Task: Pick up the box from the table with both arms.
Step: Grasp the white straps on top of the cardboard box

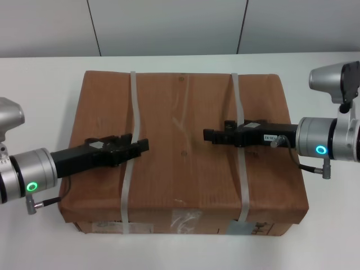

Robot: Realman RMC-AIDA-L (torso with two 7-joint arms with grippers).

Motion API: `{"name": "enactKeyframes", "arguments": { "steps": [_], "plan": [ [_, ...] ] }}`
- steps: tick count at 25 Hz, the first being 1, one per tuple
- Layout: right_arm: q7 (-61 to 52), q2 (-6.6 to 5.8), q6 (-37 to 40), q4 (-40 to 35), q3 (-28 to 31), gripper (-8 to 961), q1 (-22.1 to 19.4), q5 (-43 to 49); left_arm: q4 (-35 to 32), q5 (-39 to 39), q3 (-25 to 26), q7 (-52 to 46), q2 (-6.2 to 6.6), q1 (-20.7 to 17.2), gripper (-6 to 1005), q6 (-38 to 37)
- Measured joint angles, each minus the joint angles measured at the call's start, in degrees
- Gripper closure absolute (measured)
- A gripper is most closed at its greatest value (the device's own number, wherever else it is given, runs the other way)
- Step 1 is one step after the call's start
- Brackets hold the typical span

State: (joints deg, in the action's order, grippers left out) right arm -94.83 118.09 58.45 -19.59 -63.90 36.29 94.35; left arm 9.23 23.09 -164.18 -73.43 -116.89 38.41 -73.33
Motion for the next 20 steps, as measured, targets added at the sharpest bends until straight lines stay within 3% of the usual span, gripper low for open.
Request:
{"name": "enactKeyframes", "arguments": {
  "steps": [20],
  "plan": [
    [1.17, 0.59, -0.66, 0.13, -0.52, 206, 2.33, -0.17, -1.78, -4.52, 0.0, -3.15, -0.16, 5.18, 413, 3.11]
  ]
}}
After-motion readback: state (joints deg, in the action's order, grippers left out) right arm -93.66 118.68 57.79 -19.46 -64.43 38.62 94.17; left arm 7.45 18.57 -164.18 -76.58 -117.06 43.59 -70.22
